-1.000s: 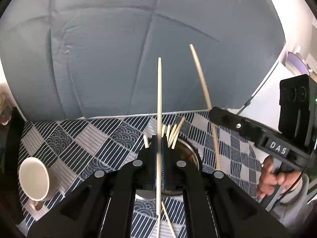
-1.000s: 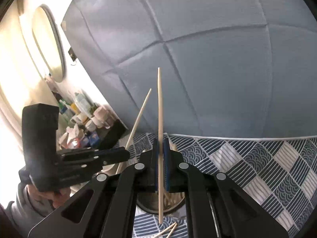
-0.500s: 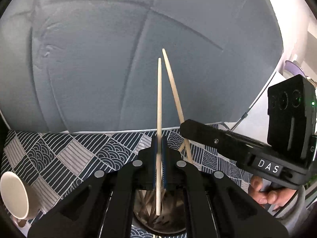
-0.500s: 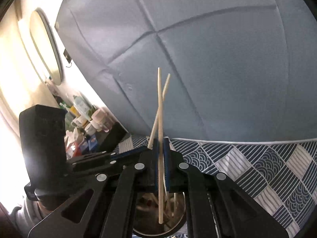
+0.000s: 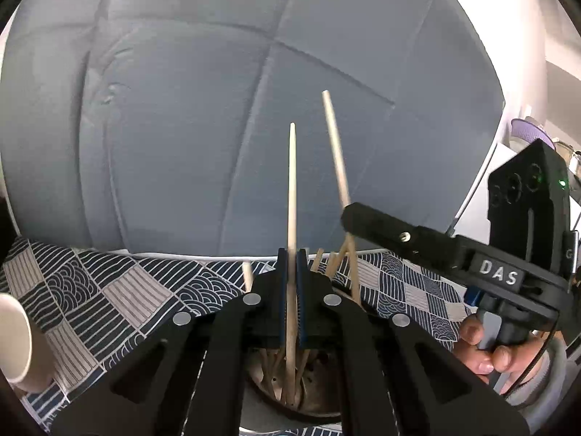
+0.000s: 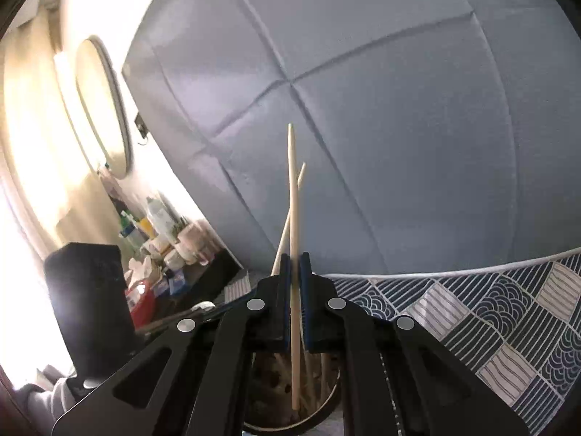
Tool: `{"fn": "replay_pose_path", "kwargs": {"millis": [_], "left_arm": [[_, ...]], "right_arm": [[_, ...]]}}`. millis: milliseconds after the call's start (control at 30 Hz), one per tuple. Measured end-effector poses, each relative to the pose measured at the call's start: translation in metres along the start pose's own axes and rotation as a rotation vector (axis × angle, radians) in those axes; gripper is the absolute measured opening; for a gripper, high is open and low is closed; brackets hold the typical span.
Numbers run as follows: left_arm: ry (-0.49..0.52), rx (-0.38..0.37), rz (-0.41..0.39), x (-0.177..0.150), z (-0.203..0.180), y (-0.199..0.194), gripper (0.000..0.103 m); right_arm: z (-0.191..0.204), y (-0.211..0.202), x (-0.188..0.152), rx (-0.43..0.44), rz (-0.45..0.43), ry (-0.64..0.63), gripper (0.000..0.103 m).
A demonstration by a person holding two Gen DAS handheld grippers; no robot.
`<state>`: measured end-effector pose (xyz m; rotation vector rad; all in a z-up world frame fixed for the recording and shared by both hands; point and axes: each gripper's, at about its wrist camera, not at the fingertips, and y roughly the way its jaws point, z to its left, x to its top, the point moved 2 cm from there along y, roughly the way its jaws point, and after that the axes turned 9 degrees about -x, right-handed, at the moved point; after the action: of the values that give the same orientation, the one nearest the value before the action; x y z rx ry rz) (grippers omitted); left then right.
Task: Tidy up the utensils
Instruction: 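Open left tool releasing its stick into the holder while right tool releases its stick, then move both tools back down to the last sticks on the cloth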
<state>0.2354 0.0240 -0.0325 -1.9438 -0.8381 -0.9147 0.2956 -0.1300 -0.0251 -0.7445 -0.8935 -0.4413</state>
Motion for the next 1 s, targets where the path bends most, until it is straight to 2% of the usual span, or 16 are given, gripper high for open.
{"fn": "replay_pose_path", "kwargs": {"millis": [233, 333, 367, 500, 533, 600, 633, 667, 733, 800, 833, 900, 1000], "left_arm": [[-0.028, -0.028, -0.064, -0.015, 0.002, -0.008, 0.005], [-0.018, -0.009, -0.072, -0.02, 0.001, -0.01, 0.005], [-0.018, -0.002, -0.076, -0.021, 0.0, -0.012, 0.009], [-0.034, 0.025, -0.113, -0.017, -0.002, -0.028, 0.047], [-0.032, 0.032, -0.119, -0.014, -0.003, -0.033, 0.05], [-0.016, 0.044, -0.129, -0.01, -0.006, -0.042, 0.059], [-0.008, 0.06, -0.133, -0.007, -0.007, -0.046, 0.061], [-0.002, 0.075, -0.135, -0.005, -0.008, -0.051, 0.069], [0.002, 0.085, -0.141, -0.002, -0.008, -0.059, 0.075], [0.003, 0.108, -0.131, -0.001, -0.007, -0.066, 0.087], [0.007, 0.116, -0.13, -0.001, -0.007, -0.07, 0.088], [0.006, 0.147, -0.109, -0.003, -0.006, -0.075, 0.097], [-0.019, 0.147, -0.062, -0.006, -0.001, -0.082, 0.097]], "right_arm": [[-0.001, -0.015, -0.01, -0.004, -0.047, -0.024, 0.005], [0.0, -0.023, -0.013, -0.023, -0.054, -0.042, 0.008], [0.0, -0.025, -0.013, -0.03, -0.057, -0.043, 0.008], [-0.002, -0.036, -0.011, -0.051, -0.059, -0.024, 0.011], [-0.002, -0.04, -0.009, -0.064, -0.064, -0.022, 0.025], [0.0, -0.049, -0.004, -0.094, -0.088, -0.025, 0.039], [0.001, -0.054, -0.002, -0.1, -0.101, -0.027, 0.042], [0.001, -0.057, 0.0, -0.101, -0.105, -0.027, 0.046], [0.003, -0.063, 0.004, -0.12, -0.112, -0.026, 0.062], [0.005, -0.07, 0.007, -0.143, -0.112, -0.03, 0.073], [0.006, -0.071, 0.008, -0.147, -0.108, -0.032, 0.078], [0.008, -0.075, 0.009, -0.164, -0.096, -0.037, 0.086], [0.011, -0.081, 0.008, -0.185, -0.081, -0.043, 0.087]]}}
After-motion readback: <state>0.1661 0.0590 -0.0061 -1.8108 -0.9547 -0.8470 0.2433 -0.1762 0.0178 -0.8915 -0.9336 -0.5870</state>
